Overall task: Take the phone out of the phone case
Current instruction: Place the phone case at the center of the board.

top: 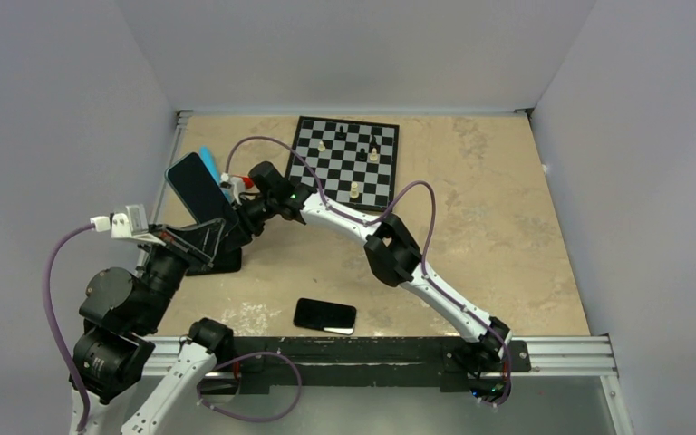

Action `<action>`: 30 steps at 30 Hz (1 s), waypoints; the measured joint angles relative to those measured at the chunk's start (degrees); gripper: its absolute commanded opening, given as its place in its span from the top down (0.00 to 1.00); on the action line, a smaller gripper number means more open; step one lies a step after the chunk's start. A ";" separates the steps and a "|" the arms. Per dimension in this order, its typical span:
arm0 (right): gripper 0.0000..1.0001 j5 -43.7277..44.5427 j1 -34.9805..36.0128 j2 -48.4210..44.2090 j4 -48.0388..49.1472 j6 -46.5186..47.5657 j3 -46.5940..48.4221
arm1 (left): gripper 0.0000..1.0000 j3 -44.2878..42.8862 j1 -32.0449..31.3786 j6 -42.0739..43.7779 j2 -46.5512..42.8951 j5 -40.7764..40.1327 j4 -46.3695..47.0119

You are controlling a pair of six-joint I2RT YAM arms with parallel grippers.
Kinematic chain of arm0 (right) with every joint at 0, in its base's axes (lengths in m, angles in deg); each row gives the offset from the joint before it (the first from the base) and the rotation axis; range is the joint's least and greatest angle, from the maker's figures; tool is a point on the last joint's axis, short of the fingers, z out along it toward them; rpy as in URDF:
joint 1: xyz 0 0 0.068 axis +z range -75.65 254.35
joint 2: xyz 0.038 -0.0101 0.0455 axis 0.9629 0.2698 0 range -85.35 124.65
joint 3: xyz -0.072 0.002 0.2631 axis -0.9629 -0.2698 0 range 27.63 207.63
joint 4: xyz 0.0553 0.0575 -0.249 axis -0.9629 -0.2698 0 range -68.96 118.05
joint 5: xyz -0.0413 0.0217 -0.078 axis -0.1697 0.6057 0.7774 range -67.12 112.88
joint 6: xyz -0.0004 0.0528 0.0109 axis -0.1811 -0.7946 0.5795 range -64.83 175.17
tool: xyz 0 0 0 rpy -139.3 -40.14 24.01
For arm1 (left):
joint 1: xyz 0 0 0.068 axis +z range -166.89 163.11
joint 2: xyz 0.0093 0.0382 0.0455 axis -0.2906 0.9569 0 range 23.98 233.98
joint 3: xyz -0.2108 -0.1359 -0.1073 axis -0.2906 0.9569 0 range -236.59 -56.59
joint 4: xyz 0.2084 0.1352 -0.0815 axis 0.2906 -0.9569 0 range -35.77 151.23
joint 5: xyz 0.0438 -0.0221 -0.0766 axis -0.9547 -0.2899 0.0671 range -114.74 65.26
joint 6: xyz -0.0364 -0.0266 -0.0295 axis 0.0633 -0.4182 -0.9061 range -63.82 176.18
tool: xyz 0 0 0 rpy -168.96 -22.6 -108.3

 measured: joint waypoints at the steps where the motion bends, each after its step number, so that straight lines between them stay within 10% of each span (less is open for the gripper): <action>1: 0.49 0.07 0.02 0.00 -0.07 0.07 0.00 | 1.00 0.00 0.00 0.00 0.07 0.07 0.00; 12: 0.21 2.64 0.00 0.00 -0.55 0.07 0.00 | 1.00 0.00 0.00 -0.02 0.26 0.57 0.00; 30: 0.11 13.16 -0.22 -8.04 -7.54 1.95 -3.15 | 1.00 1.40 0.00 -0.63 0.44 0.90 0.35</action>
